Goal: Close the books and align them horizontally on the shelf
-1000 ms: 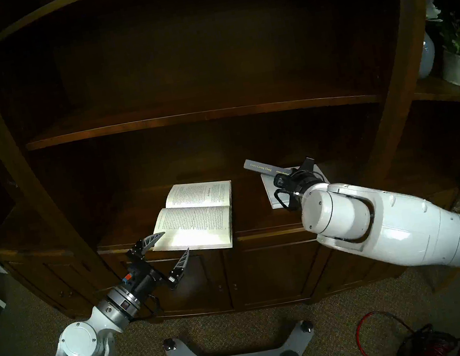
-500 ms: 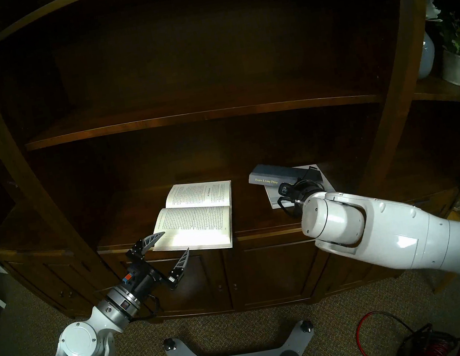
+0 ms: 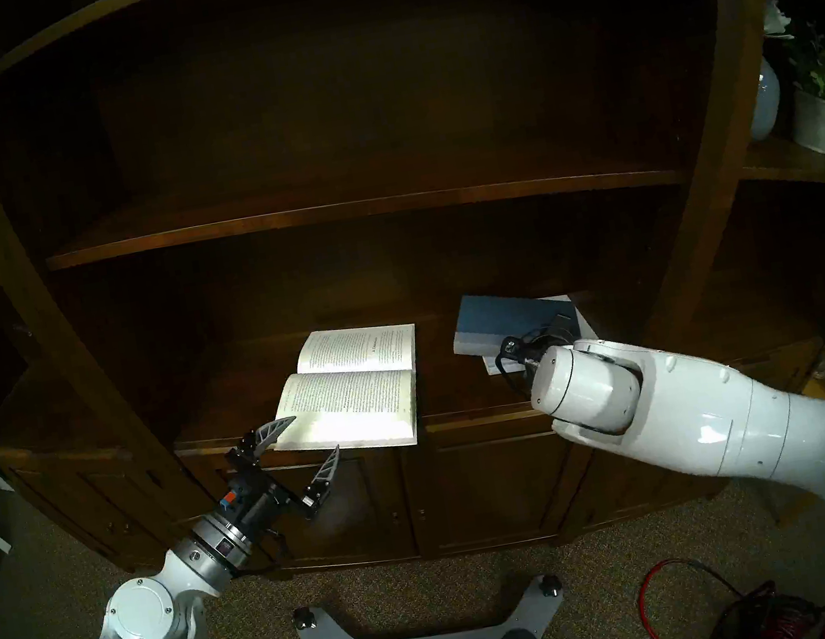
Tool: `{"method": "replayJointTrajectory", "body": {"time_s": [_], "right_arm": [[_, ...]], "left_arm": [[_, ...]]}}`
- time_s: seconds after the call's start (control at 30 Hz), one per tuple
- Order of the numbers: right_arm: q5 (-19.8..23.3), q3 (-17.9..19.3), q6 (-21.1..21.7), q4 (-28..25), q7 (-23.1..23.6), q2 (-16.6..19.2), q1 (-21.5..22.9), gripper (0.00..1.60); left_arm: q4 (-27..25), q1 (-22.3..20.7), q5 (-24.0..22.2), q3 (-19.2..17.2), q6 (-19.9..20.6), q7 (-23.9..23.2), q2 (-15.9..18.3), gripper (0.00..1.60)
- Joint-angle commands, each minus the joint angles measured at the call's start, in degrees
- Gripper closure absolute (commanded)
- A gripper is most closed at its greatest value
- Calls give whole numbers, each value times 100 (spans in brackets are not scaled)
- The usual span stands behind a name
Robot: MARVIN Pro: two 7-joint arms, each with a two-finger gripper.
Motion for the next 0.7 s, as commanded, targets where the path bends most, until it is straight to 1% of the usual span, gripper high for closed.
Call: {"method": "replayJointTrajectory", "body": {"time_s": [0.0, 0.1, 0.17, 0.23, 0.3, 0.33, 0.37, 0.43, 0.47, 0.53, 0.6, 0.67], "right_arm": [[160, 351, -2, -449, -121, 278, 88, 0], [373, 478, -2, -777, -105, 460, 14, 0], [489, 539, -2, -861, -81, 492, 5, 0], [691, 639, -17, -1119, -17, 631, -44, 0], [903, 741, -83, -1250, 44, 713, -74, 0], [1017, 803, -69, -1449, 50, 840, -116, 0], [1126, 851, -137, -1356, 104, 805, -103, 0], [1387, 976, -168, -1690, 167, 1029, -185, 0], [1474, 1011, -211, -1598, 195, 1000, -176, 0], [1716, 1129, -254, -1911, 220, 1230, -283, 0], [1892, 1238, -270, -1989, 167, 1298, -393, 0], [2165, 1407, -320, -2203, 49, 1467, -587, 0]], "left_arm": [[-162, -92, -23, 11, -50, -4, 7, 0], [-160, -93, -22, 11, -50, -4, 6, 0], [-158, -93, -22, 11, -49, -4, 6, 0], [-155, -94, -21, 11, -49, -4, 5, 0], [-152, -95, -20, 10, -48, -4, 4, 0], [-151, -95, -20, 10, -48, -4, 4, 0], [-150, -95, -20, 10, -48, -4, 4, 0], [-148, -96, -19, 10, -47, -4, 3, 0], [-148, -96, -19, 10, -47, -5, 3, 0], [-149, -96, -19, 10, -48, -5, 3, 0], [-152, -96, -20, 9, -49, -6, 2, 0], [-156, -95, -20, 9, -50, -7, 2, 0]]}}
